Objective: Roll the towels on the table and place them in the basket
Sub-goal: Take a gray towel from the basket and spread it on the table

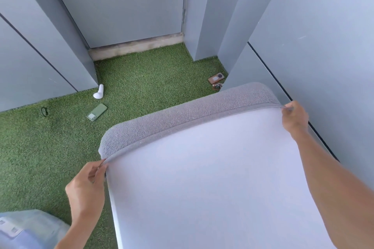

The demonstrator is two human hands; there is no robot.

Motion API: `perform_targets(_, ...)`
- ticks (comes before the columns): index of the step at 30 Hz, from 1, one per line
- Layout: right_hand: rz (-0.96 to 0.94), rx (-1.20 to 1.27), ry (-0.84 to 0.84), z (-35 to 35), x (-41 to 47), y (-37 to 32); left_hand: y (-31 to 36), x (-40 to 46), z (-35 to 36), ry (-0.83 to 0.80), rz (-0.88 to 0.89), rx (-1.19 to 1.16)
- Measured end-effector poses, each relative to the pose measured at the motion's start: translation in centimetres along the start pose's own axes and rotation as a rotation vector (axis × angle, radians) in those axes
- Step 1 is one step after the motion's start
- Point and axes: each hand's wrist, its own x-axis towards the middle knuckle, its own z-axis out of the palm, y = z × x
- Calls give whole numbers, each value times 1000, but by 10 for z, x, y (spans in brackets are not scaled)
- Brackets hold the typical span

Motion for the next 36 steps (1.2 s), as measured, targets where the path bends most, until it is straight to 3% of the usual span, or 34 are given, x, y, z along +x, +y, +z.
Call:
perform_targets(12, 97, 47, 29, -47, -81, 107, -42, -120, -12, -23, -24, -53)
perform_targets(21, 99, -59, 7, -97, -150, 209, -75, -255, -28, 8, 29, -86)
perform_targets(36, 108, -22, 6, -170, -253, 364, -110, -448, -44, 96, 92, 33)
